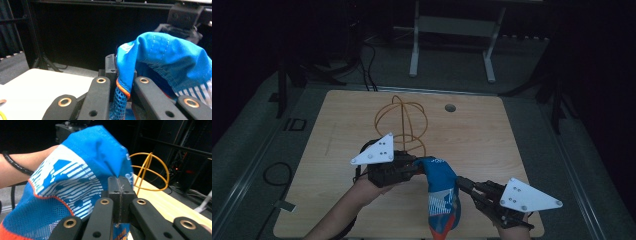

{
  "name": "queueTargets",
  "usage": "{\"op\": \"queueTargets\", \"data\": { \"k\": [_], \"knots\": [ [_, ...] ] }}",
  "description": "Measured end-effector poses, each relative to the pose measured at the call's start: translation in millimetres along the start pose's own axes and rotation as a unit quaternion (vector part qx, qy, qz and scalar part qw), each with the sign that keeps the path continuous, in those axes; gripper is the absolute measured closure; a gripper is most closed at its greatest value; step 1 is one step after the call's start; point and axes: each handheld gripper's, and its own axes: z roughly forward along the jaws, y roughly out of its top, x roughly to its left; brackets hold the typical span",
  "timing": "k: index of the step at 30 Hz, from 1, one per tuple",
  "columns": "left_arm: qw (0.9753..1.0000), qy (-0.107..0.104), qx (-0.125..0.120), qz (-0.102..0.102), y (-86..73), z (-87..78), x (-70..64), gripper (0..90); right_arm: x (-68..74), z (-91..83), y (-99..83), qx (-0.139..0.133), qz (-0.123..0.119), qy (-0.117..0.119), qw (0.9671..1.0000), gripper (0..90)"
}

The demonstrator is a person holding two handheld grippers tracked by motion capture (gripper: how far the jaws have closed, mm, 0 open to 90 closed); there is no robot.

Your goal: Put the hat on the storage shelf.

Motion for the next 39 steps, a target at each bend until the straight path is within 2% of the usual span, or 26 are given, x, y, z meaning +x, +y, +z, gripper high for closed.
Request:
{"op": "queueTargets", "data": {
  "k": [6,7,9,11,13,16,18,21,23,26,29,33,34,35,37,39],
  "knots": [
    [0.9999,0.003,0.01,0.002,-4.1,-3.3,-0.4,86.2,-3.8,-4.4,2.1,-0.003,0.001,0.0,1.0,90.0],
    [0.9999,0.008,0.01,0.0,-4.7,-3.9,-0.6,83.2,-4.4,-4.6,2.6,-0.003,0.003,0.003,1.0,90.0],
    [0.9999,0.012,0.011,-0.004,-6.9,-6.5,-0.4,67.6,-4.6,-5.2,3.8,-0.004,0.002,0.002,1.0,90.0],
    [0.9997,0.018,0.016,0.003,-9.8,-9.3,-1.1,60.4,-5.2,-6.3,5.4,-0.006,0.0,0.0,1.0,90.0],
    [0.9994,0.026,0.021,0.001,-13.7,-13.0,-2.2,54.5,-6.7,-7.2,6.8,-0.008,0.0,0.0,1.0,90.0],
    [0.9989,0.041,0.025,-0.002,-18.2,-18.8,-3.1,50.6,-8.2,-8.3,8.2,-0.009,-0.001,-0.004,1.0,90.0],
    [0.9987,0.044,0.024,-0.002,-21.2,-23.4,-3.6,50.1,-9.0,-9.1,9.4,-0.01,-0.002,-0.006,0.9999,90.0],
    [0.9984,0.051,0.022,-0.009,-26.7,-31.5,-4.7,44.6,-9.7,-9.3,10.3,-0.011,-0.004,-0.011,0.9999,90.0],
    [0.9981,0.058,0.017,-0.012,-30.0,-37.7,-6.0,40.1,-10.6,-8.5,11.0,-0.01,-0.004,-0.013,0.9999,90.0],
    [0.9975,0.068,0.003,-0.018,-34.8,-49.6,-7.1,39.1,-12.8,-7.9,11.7,-0.013,-0.002,-0.017,0.9998,90.0],
    [0.9961,0.085,0.006,-0.022,-42.3,-60.6,-9.4,35.0,-16.0,-8.8,13.6,-0.017,0.001,-0.023,0.9996,90.0],
    [0.9924,0.116,0.027,-0.029,-62.5,-69.4,-13.2,28.3,-21.1,-8.9,19.9,-0.021,-0.005,-0.036,0.9991,90.0],
    [0.9924,0.116,0.027,-0.029,-62.5,-69.4,-13.2,26.9,-22.7,-8.8,21.6,-0.023,-0.004,-0.037,0.9991,90.0],
    [0.9912,0.124,0.032,-0.035,-74.3,-72.9,-14.9,23.6,-24.4,-8.3,23.7,-0.024,-0.005,-0.039,0.9989,90.0],
    [0.9885,0.139,0.037,-0.045,-86.2,-75.5,-15.8,18.4,-26.9,-6.7,26.6,-0.025,-0.007,-0.041,0.9988,90.0],
    [0.9841,0.165,0.045,-0.049,-99.4,-77.8,-17.9,11.5,-29.7,-4.0,30.6,-0.026,-0.008,-0.043,0.9987,90.0]
  ]
}}
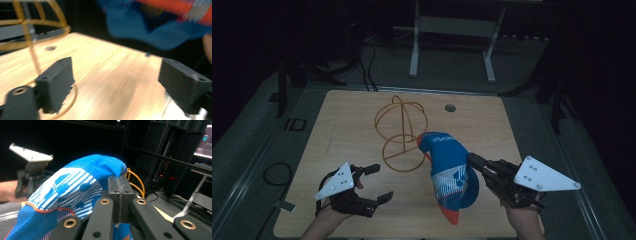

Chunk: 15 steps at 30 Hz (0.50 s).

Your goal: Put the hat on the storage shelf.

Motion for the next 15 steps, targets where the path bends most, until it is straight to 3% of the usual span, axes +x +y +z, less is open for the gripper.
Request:
{"op": "queueTargets", "data": {
  "k": [3,6,10,15],
  "knots": [
    [0.9992,0.036,0.013,-0.015,-20.9,-3.3,-0.4,3.4,-3.8,5.0,5.0,-0.001,-0.003,-0.004,1.0,90.0],
    [0.9966,0.075,0.021,-0.026,-40.3,-8.6,-0.4,2.5,-9.5,12.1,11.4,-0.005,-0.004,-0.007,1.0,90.0],
    [0.9897,0.138,0.03,-0.021,-62.2,-12.6,-3.8,2.5,-17.8,25.3,23.3,-0.009,-0.005,-0.011,0.9999,90.0],
    [0.981,0.19,0.014,-0.035,-79.5,-15.0,-3.1,2.5,-26.0,48.2,39.0,-0.009,-0.011,-0.018,0.9997,90.0]
  ]
}}
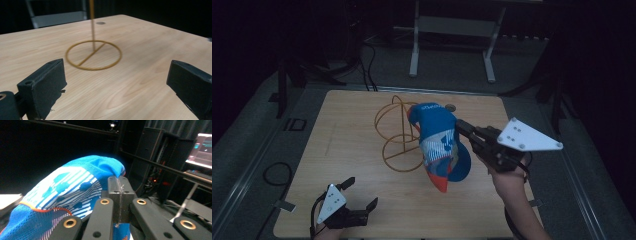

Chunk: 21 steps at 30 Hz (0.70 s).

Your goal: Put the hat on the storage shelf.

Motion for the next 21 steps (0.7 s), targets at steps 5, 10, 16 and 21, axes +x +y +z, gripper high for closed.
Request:
{"op": "queueTargets", "data": {
  "k": [5,10,16,21],
  "knots": [
    [0.9998,0.005,-0.004,-0.021,-7.3,-0.4,6.1,2.7,-8.5,29.1,13.6,0.007,-0.007,-0.009,0.9999,90.0],
    [0.9995,0.007,-0.008,-0.03,-9.5,-1.0,9.2,2.7,-17.1,62.4,25.8,0.019,-0.014,-0.019,0.9995,90.0],
    [0.9995,0.01,-0.014,-0.026,-10.7,-2.0,10.0,2.8,-22.5,103.3,35.9,0.03,-0.001,-0.016,0.9994,90.0],
    [0.9994,0.01,-0.018,-0.027,-11.8,-3.4,11.9,2.8,-18.5,136.1,37.0,0.051,0.0,-0.008,0.9987,90.0]
  ]
}}
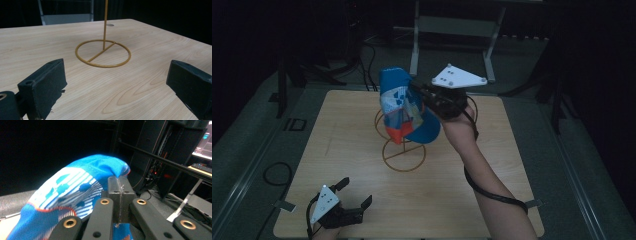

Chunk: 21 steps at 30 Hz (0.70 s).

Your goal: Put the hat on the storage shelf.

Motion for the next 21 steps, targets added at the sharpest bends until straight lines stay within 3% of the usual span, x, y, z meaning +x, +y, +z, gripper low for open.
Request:
{"op": "queueTargets", "data": {
  "k": [5,8,15,21],
  "knots": [
    [0.9999,-0.002,-0.007,-0.008,0.0,-2.6,2.3,2.8,7.3,24.8,-2.4,0.027,-0.014,-0.003,0.9995,90.0],
    [1.0,-0.002,-0.007,-0.006,-0.6,-3.3,2.9,2.8,7.8,35.9,-7.7,0.043,-0.01,0.0,0.999,90.0],
    [1.0,-0.005,0.002,-0.004,-1.9,-2.1,1.7,4.7,7.5,47.3,-22.1,0.07,-0.009,0.005,0.9975,90.0],
    [1.0,-0.004,0.0,0.0,-1.4,-1.7,0.6,4.6,4.4,46.9,-36.5,0.085,0.0,0.01,0.9964,90.0]
  ]
}}
